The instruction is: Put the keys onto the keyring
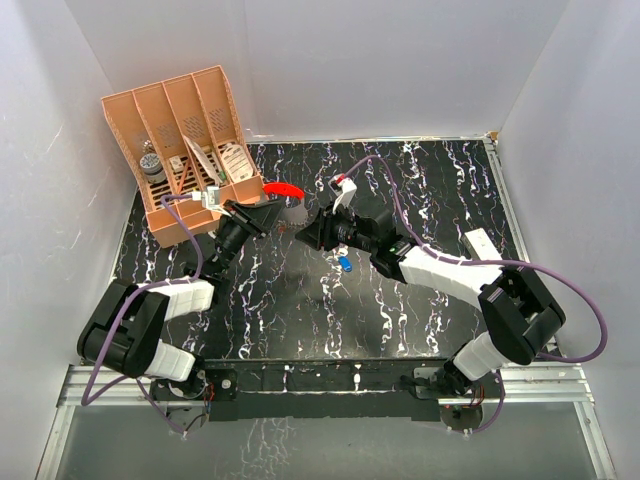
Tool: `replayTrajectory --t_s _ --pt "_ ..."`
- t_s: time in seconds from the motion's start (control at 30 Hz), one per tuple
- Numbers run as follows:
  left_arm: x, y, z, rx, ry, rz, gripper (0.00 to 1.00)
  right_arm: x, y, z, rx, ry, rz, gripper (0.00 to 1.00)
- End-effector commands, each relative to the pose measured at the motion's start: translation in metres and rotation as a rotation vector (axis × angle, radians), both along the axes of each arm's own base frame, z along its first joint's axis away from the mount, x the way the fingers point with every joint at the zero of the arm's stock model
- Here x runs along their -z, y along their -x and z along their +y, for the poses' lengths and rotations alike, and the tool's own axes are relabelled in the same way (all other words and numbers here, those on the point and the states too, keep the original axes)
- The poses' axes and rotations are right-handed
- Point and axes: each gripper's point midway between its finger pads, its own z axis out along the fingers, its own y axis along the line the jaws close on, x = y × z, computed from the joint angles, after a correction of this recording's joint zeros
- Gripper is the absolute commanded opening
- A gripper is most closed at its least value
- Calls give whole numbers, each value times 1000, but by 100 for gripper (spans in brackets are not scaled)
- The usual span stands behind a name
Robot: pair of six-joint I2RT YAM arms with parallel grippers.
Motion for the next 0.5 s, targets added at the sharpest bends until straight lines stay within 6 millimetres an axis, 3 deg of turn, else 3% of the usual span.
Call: replayTrajectory --t_s 0.0,0.13,0.2,0.47 --pt "-43 5 6 -18 53 -125 0 -35 -9 -1 19 -30 -104 25" --pt "-38 2 5 -19 44 -99 0 -45 -10 -2 18 -28 -133 27" --pt "-46 5 6 -19 53 -114 0 -48 -11 -3 21 -22 -147 28" --pt "-45 5 7 -21 55 -91 0 -62 -14 -10 43 0 -223 30"
